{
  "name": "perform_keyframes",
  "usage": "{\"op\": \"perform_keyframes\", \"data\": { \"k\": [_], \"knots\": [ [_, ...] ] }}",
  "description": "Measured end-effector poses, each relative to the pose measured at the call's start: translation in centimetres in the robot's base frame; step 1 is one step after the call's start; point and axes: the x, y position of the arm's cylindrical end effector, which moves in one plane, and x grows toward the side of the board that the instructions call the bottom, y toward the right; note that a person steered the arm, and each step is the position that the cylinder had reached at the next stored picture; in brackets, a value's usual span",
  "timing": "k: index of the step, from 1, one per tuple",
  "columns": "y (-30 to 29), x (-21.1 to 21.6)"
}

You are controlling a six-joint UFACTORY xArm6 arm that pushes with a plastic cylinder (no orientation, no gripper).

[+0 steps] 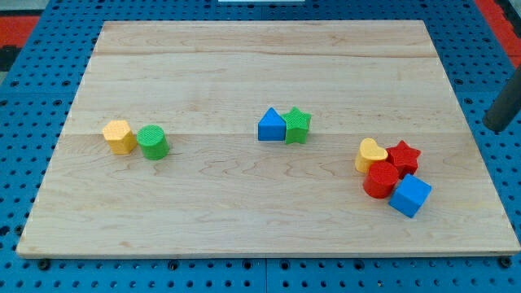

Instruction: Separate the green star and the blue triangle

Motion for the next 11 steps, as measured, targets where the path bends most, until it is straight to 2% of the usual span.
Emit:
{"op": "perform_keyframes", "data": {
  "k": [2, 3, 4, 9, 10, 11],
  "knots": [
    [-10.7, -2.9],
    [-13.8, -5.7],
    [-21.3, -7.7],
    [-24.7, -7.5],
    [-24.9, -6.8],
    [-30.4, -2.7]
  ]
}}
